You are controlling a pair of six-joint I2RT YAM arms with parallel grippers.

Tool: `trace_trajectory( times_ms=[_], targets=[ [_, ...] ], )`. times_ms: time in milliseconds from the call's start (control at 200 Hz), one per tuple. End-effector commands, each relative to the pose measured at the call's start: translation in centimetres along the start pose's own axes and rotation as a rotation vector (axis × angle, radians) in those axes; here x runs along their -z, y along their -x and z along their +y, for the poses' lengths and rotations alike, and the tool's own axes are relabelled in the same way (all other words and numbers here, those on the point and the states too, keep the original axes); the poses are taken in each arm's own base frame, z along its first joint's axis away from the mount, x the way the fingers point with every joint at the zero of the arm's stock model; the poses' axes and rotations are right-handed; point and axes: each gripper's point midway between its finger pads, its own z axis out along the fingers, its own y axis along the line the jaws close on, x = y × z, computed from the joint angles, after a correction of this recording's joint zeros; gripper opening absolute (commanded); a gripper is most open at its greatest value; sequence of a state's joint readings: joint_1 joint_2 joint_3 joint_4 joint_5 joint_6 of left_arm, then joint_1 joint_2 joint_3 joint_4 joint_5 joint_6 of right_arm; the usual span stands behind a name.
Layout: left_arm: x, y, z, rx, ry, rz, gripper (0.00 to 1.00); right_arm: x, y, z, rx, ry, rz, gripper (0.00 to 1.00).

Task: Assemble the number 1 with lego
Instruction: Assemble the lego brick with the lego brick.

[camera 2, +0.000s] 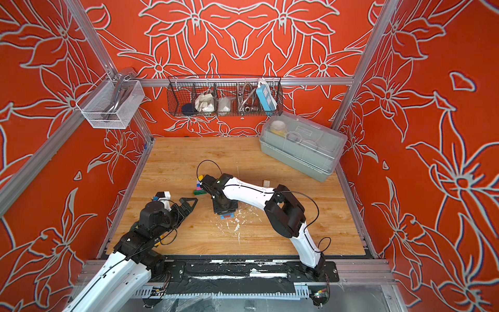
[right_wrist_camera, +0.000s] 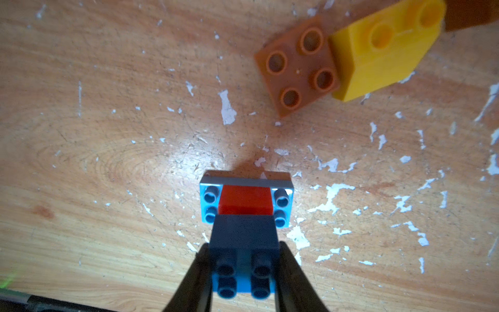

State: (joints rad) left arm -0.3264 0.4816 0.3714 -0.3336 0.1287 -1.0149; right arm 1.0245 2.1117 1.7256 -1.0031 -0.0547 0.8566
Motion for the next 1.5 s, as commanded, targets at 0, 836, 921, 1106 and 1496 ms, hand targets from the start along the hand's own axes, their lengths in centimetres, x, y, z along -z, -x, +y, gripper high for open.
trace_trajectory(
  times_ms=[0,836,921,1106,1496],
  targets=[
    [-0.2,0.1,0.3,0.003,-0.001,-0.005,0.99,-3.6,-1.2,-1.2,-0.054,-0.067,0.097,0.16],
    [0.2,0.2,0.4,0.009,-0.011,-0.012,0.99,-9.4,-3.4,-1.5,-0.021,-0.190,0.165,0.16],
    [0.1,0.2,0.4,0.010,-0.009,-0.013,0.99,-9.4,-3.4,-1.9,-0.028,-0.198,0.149,0.15],
    [-0.2,0.3,0.4,0.015,-0.005,-0.010,0.99,-8.5,-2.8,-1.8,-0.117,-0.142,0.098,0.13],
    [0.2,0.0,-0.1,-0.010,-0.027,0.007,0.99,-5.3,-1.7,-1.5,-0.125,-0.122,0.033,0.52]
  ],
)
